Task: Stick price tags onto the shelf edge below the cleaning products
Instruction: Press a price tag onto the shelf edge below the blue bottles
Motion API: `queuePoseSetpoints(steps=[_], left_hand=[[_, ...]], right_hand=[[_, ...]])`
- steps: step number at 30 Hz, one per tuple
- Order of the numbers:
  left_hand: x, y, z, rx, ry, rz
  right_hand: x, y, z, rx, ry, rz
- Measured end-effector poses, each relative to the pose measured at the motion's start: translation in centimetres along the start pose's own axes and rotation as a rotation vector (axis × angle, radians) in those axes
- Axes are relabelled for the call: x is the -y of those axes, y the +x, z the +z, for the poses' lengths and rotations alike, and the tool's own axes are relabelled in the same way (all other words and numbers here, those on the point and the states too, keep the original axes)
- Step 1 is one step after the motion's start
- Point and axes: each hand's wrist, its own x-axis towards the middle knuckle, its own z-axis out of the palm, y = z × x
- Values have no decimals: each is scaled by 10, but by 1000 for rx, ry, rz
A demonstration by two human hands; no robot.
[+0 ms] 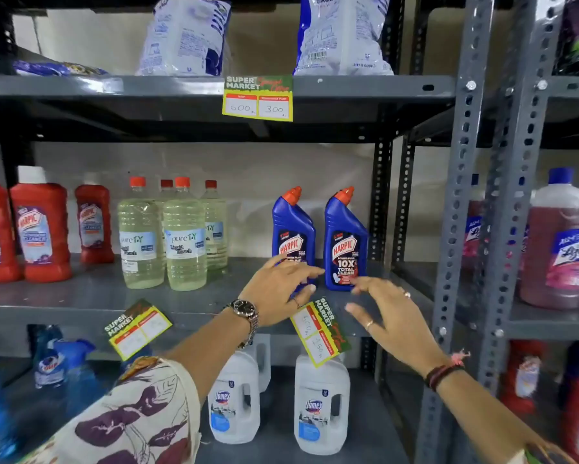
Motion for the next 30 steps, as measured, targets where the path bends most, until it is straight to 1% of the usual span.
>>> queuePoseSetpoints(steps=[2, 5, 8, 14, 17, 19, 21, 23, 25, 28, 30], left_hand=[[-1, 2, 4, 6, 12, 30], [-4, 2, 13, 18, 39, 27], [-4, 6, 17, 25, 65, 16], [-5, 4, 23, 50, 90, -36], [-4, 0, 24, 38, 96, -30], [-3, -7, 26, 11, 91, -32], [-2, -14, 29, -39, 34, -77], [-3, -19, 30, -110, -54, -150], [-4, -21, 29, -136, -94, -181], [-5, -31, 28, -126, -88, -135], [-3, -42, 31, -92, -71, -88]], right_hand=[[-6, -9, 6, 41, -30, 26], [-17, -24, 19, 124, -89, 33], [-21, -32, 28, 157, -133, 18], [-19, -33, 42, 79, -110, 75], [-18, -34, 44, 71, -152, 48], [-18, -31, 41, 43, -127, 64], [-18, -26, 37, 21, -72, 130], [-17, -20, 34, 23, -96, 149], [-17, -19, 32, 32, -114, 145], [-15, -20, 27, 69, -69, 114], [-15, -23, 25, 96, -51, 88]])
